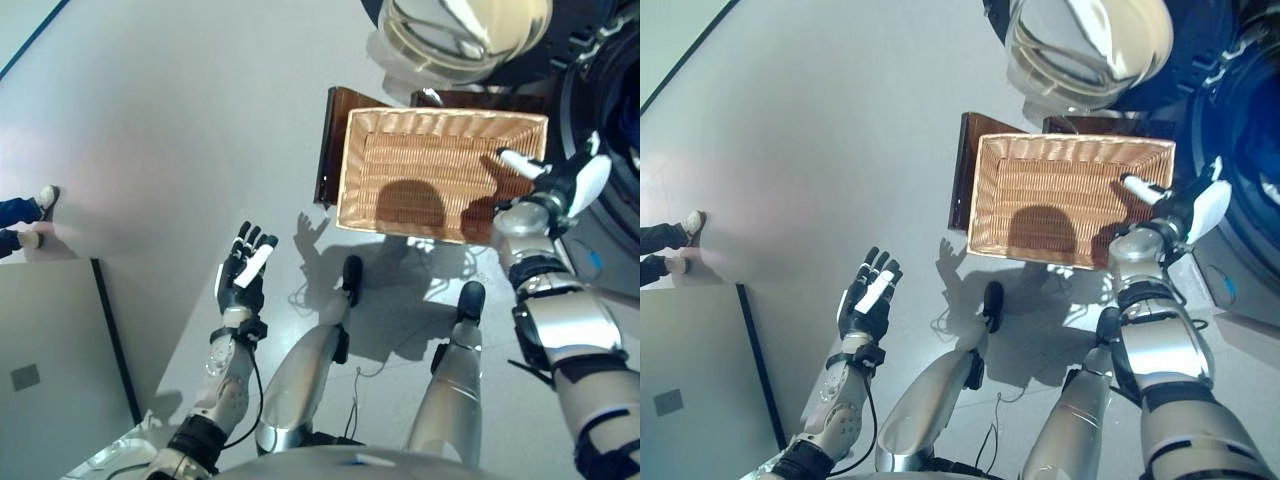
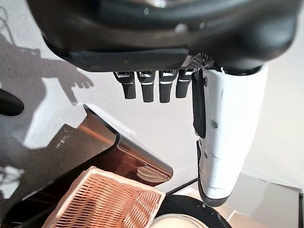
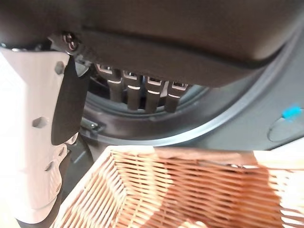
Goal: Pick up the clothes and place them into the washing machine
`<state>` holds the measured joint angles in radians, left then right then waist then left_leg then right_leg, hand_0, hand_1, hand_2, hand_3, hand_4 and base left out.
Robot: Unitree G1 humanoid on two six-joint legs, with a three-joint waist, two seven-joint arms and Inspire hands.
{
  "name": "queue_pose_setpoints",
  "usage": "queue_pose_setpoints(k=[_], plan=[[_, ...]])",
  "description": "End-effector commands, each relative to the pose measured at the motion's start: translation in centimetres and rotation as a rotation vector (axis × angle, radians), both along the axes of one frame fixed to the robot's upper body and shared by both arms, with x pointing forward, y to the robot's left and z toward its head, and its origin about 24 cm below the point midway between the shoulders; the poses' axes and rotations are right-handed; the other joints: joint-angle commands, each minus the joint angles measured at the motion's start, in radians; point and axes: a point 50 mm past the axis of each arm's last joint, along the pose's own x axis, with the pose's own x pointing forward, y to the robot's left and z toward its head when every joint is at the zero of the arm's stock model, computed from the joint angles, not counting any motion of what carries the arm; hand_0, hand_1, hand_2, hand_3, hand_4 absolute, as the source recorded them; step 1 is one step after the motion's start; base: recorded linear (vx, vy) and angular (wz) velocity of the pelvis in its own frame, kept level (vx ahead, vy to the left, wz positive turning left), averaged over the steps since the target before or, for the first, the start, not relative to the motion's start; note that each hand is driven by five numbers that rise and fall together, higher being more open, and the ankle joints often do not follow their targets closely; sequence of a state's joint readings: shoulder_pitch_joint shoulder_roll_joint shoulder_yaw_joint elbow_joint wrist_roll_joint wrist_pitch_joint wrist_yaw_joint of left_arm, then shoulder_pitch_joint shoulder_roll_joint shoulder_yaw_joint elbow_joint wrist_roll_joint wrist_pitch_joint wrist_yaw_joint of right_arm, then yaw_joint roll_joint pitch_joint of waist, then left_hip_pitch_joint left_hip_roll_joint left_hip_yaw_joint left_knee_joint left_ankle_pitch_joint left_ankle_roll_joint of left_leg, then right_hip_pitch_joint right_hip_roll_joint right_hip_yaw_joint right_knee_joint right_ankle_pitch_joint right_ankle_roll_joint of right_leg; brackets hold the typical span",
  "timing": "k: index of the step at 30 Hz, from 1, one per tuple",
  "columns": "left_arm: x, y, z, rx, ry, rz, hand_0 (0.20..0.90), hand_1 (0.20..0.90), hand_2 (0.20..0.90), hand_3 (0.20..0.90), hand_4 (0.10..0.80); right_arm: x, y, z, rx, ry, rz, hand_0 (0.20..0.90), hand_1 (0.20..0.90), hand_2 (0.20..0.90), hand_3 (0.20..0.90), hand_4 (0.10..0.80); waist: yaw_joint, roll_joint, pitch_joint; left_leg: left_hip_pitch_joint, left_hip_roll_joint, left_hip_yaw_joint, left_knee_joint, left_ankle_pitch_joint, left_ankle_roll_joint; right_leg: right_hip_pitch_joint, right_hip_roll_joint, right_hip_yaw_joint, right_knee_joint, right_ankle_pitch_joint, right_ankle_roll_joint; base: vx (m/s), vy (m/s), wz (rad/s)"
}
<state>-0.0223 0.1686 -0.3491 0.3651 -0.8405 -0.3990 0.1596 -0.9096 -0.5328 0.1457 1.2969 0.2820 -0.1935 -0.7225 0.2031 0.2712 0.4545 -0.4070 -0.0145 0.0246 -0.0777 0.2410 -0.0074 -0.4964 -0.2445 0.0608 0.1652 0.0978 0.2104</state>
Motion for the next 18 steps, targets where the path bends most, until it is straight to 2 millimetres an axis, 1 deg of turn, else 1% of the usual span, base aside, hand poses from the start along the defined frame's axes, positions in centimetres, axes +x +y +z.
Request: queue_pose_setpoints(k=[1, 3, 4, 5, 6, 9, 10, 11, 12, 13, 14, 15, 17, 18], plan=[[-0.5, 1.7, -0.2, 0.073, -0.024, 0.059, 0.900, 0.900, 0.900, 0.900, 0.800, -0.6, -0.8, 1.0, -0.113, -0.064, 0.023, 0.900, 0.900, 0.900, 0.900, 0.800, -0.001, 0.014, -0.094, -0.069, 0.036, 0.022, -0.010, 0.007, -0.099, 0.025, 0.013, -0.002, 0.027, -0.101, -0.072, 0.067, -0.018, 0.01], [-0.5, 2.0, -0.6, 0.093, -0.001, 0.066, 0.900, 0.900, 0.900, 0.900, 0.800, -0.8, -0.2, -0.4, -0.095, -0.034, 0.038, 0.900, 0.900, 0.900, 0.900, 0.800, -0.004, 0.005, -0.103, -0.048, 0.038, 0.022, -0.010, 0.002, -0.099, 0.050, 0.014, -0.007, 0.021, -0.103, -0.072, 0.057, -0.026, 0.01], [-0.7, 2.2, -1.3, 0.116, 0.033, 0.063, 0.900, 0.900, 0.900, 0.900, 0.800, -1.2, 0.0, -1.6, -0.076, -0.007, 0.042, 0.900, 0.900, 0.900, 0.900, 0.800, -0.007, -0.002, -0.109, -0.035, 0.040, 0.021, -0.010, -0.001, -0.100, 0.068, 0.014, -0.013, 0.018, -0.106, -0.072, 0.068, -0.043, 0.06], [-0.8, 2.4, -1.8, 0.138, 0.059, 0.063, 0.900, 0.900, 0.900, 0.900, 0.800, -1.4, 0.2, -2.3, -0.077, 0.021, 0.051, 0.900, 0.900, 0.900, 0.900, 0.800, -0.010, -0.007, -0.112, -0.024, 0.042, 0.019, -0.010, -0.004, -0.100, 0.084, 0.016, -0.018, 0.013, -0.107, -0.072, 0.071, -0.056, 0.09], [-1.0, 2.9, -2.4, 0.188, 0.089, 0.066, 0.900, 0.900, 0.900, 0.900, 0.800, -1.7, 0.5, -3.3, -0.087, 0.060, 0.072, 0.900, 0.900, 0.900, 0.900, 0.800, -0.013, -0.014, -0.119, -0.012, 0.044, 0.018, -0.010, -0.007, -0.100, 0.101, 0.019, -0.023, 0.005, -0.107, -0.072, 0.061, -0.052, 0.10], [-2.2, 4.4, -4.7, 0.266, 0.217, 0.097, 0.900, 0.900, 0.900, 0.900, 0.800, -2.9, 1.7, -6.5, -0.052, 0.136, 0.106, 0.900, 0.900, 0.900, 0.900, 0.800, -0.028, -0.042, -0.142, 0.031, 0.053, 0.020, -0.010, -0.020, -0.102, 0.164, 0.022, -0.035, -0.030, -0.103, -0.071, 0.082, -0.047, 0.07], [-2.2, 4.4, -4.7, 0.266, 0.217, 0.097, 0.900, 0.900, 0.900, 0.900, 0.800, -2.9, 1.7, -6.5, -0.052, 0.136, 0.106, 0.900, 0.900, 0.900, 0.900, 0.800, -0.028, -0.042, -0.141, 0.031, 0.053, 0.020, -0.010, -0.020, -0.102, 0.165, 0.022, -0.035, -0.031, -0.103, -0.071, 0.106, -0.060, 0.07], [-3.0, 5.7, -6.0, 0.320, 0.302, 0.131, 0.900, 0.900, 0.900, 0.900, 0.800, -3.9, 2.6, -8.8, -0.027, 0.192, 0.143, 0.900, 0.900, 0.900, 0.900, 0.800, -0.041, -0.065, -0.159, 0.056, 0.062, 0.027, -0.010, -0.026, -0.104, 0.194, 0.024, -0.042, -0.046, -0.102, -0.071, 0.084, -0.068, -0.07], [-3.6, 6.5, -6.8, 0.346, 0.357, 0.150, 0.900, 0.900, 0.900, 0.900, 0.800, -4.5, 3.3, -10.0, -0.016, 0.225, 0.170, 0.900, 0.900, 0.900, 0.900, 0.800, -0.052, -0.078, -0.161, 0.074, 0.065, 0.030, -0.010, -0.031, -0.105, 0.213, 0.028, -0.044, -0.056, -0.100, -0.071, 0.083, -0.068, -0.09], [-3.6, 6.5, -6.8, 0.346, 0.357, 0.150, 0.900, 0.900, 0.900, 0.900, 0.800, -4.5, 3.3, -10.0, -0.016, 0.225, 0.170, 0.900, 0.900, 0.900, 0.900, 0.800, -0.052, -0.078, -0.161, 0.075, 0.065, 0.030, -0.010, -0.031, -0.105, 0.214, 0.027, -0.044, -0.057, -0.100, -0.071, 0.061, -0.040, -0.14], [-4.2, 7.0, -7.5, 0.368, 0.406, 0.160, 0.900, 0.900, 0.900, 0.900, 0.800, -5.0, 3.7, -11.0, 0.008, 0.253, 0.191, 0.900, 0.900, 0.900, 0.900, 0.800, -0.059, -0.089, -0.171, 0.087, 0.069, 0.031, -0.010, -0.035, -0.106, 0.230, 0.028, -0.045, -0.067, -0.098, -0.071, 0.080, -0.070, -0.11], [-5.6, 8.4, -8.8, 0.432, 0.516, 0.180, 0.900, 0.900, 0.900, 0.900, 0.800, -6.2, 4.7, -13.2, 0.058, 0.318, 0.222, 0.900, 0.900, 0.900, 0.900, 0.800, -0.071, -0.114, -0.191, 0.112, 0.076, 0.036, -0.010, -0.048, -0.107, 0.256, 0.031, -0.049, -0.090, -0.092, -0.069, 0.114, -0.095, -0.16], [-7.0, 9.4, -9.9, 0.481, 0.617, 0.185, 0.900, 0.900, 0.900, 0.900, 0.800, -7.5, 5.6, -15.1, 0.099, 0.381, 0.247, 0.900, 0.900, 0.900, 0.900, 0.800, -0.082, -0.137, -0.210, 0.138, 0.082, 0.043, -0.010, -0.060, -0.107, 0.285, 0.031, -0.049, -0.115, -0.079, -0.067, 0.067, -0.073, -0.17], [-7.0, 9.5, -9.9, 0.482, 0.617, 0.185, 0.900, 0.900, 0.900, 0.900, 0.800, -7.5, 5.6, -15.1, 0.099, 0.381, 0.247, 0.900, 0.900, 0.900, 0.900, 0.800, -0.083, -0.138, -0.209, 0.139, 0.082, 0.043, -0.010, -0.060, -0.107, 0.287, 0.031, -0.049, -0.117, -0.079, -0.067, 0.048, -0.050, -0.19]])
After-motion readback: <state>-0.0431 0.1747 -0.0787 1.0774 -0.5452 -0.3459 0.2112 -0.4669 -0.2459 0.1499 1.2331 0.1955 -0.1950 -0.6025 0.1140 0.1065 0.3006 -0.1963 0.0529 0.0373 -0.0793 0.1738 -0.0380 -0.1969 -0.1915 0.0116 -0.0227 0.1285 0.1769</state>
